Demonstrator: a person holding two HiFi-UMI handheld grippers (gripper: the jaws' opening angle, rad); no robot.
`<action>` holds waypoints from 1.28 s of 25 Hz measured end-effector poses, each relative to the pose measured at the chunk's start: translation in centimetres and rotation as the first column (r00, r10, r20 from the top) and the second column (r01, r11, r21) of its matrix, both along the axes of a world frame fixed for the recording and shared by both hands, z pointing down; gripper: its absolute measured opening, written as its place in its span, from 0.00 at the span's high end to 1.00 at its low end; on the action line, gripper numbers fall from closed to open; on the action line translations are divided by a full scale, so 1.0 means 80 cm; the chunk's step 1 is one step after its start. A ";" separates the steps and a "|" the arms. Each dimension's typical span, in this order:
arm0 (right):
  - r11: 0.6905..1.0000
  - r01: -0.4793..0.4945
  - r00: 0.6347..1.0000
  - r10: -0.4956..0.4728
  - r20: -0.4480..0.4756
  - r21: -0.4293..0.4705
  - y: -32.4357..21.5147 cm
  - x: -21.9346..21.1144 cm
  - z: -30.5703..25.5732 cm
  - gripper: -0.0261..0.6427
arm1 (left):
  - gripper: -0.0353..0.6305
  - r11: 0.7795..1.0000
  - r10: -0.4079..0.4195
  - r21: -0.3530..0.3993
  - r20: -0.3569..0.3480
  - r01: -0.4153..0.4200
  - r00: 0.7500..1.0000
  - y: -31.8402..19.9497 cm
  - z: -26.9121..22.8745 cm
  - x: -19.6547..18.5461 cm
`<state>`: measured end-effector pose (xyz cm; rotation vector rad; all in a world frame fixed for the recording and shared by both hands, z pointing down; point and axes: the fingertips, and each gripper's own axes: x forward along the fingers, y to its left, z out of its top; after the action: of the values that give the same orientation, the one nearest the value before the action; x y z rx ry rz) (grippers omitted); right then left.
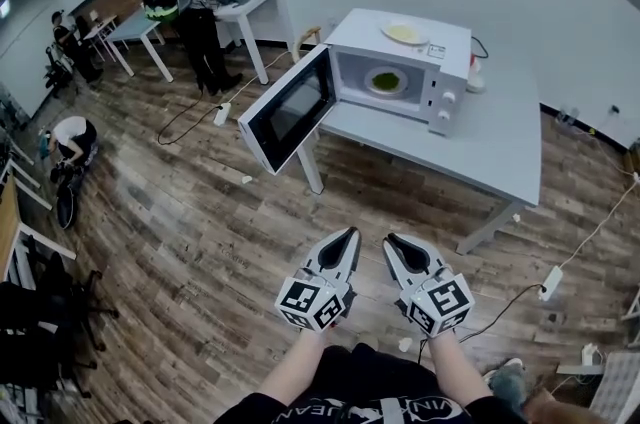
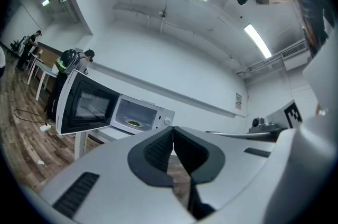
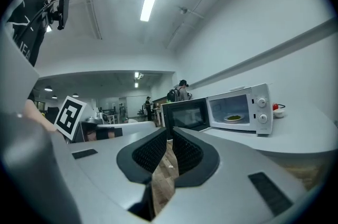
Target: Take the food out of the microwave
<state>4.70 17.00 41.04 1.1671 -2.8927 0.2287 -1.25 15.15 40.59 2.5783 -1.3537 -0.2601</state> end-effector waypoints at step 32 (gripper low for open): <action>0.995 -0.057 0.998 0.057 -0.003 -0.085 -0.212 -0.020 0.030 0.88 | 0.93 0.997 0.070 -0.040 -0.001 -0.070 0.998 -0.226 0.026 -0.002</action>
<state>3.09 0.06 43.48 1.2368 -2.8204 0.3488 -1.41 -2.94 42.69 2.5871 -1.2529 -0.2183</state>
